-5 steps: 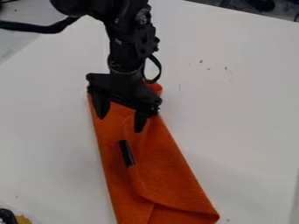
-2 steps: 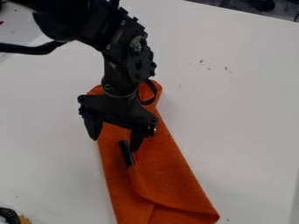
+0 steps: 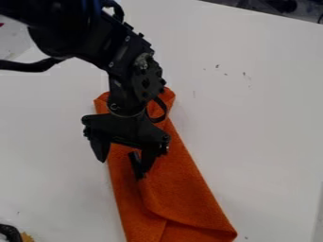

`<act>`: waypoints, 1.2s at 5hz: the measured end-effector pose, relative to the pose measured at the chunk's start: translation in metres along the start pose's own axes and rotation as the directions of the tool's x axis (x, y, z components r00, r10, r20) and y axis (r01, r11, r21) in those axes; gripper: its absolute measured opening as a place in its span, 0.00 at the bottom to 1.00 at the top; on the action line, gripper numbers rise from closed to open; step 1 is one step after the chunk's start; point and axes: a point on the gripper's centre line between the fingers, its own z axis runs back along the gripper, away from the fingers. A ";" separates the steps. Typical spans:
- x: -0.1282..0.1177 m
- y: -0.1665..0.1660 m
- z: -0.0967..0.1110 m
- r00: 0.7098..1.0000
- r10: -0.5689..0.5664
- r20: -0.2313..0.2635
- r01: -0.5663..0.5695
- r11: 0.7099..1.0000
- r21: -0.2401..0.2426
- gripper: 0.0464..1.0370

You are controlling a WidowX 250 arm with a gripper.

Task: Unfold the cloth from bottom left to top right

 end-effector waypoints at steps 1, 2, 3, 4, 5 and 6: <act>0.001 -0.002 -0.003 1.000 0.012 0.011 -0.012 1.000 -0.013 0.60; 0.001 -0.005 -0.006 1.000 0.016 0.008 -0.016 1.000 -0.024 0.30; 0.002 -0.007 -0.010 1.000 0.020 0.005 -0.019 0.999 -0.032 0.09; 0.004 -0.012 -0.012 1.000 0.017 0.004 -0.017 0.999 -0.045 0.04; 0.008 -0.015 -0.010 1.000 0.009 0.007 -0.009 0.999 -0.053 0.20; 0.007 -0.016 -0.009 1.000 0.001 0.002 -0.001 0.999 -0.047 0.48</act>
